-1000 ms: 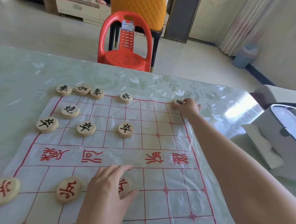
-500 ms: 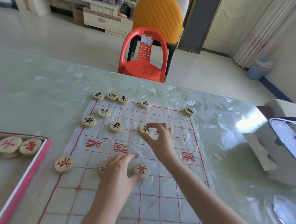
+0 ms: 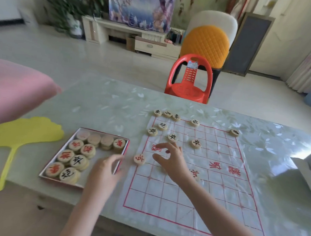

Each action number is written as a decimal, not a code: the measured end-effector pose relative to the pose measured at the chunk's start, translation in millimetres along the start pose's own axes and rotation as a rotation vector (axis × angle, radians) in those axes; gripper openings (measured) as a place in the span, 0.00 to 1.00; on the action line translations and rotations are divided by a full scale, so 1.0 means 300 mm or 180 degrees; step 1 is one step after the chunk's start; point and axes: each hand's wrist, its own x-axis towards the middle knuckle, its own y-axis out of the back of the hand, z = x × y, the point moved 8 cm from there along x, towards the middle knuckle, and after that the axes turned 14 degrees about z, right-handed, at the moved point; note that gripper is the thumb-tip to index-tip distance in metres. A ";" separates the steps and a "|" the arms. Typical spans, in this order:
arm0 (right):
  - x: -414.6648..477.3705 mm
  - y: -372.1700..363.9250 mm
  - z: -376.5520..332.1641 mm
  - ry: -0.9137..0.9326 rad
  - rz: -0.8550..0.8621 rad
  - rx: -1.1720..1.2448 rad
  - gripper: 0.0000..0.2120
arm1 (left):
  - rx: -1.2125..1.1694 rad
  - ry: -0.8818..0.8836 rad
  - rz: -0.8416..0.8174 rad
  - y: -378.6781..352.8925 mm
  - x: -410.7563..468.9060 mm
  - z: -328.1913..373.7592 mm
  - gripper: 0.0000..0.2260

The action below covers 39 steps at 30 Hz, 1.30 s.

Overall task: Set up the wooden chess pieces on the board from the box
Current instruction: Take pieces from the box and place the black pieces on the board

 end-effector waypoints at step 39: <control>-0.092 -0.797 -0.342 0.1760 -0.1178 -0.1057 0.27 | -0.0070 0.0719 0.1133 0.329 0.050 -0.367 0.19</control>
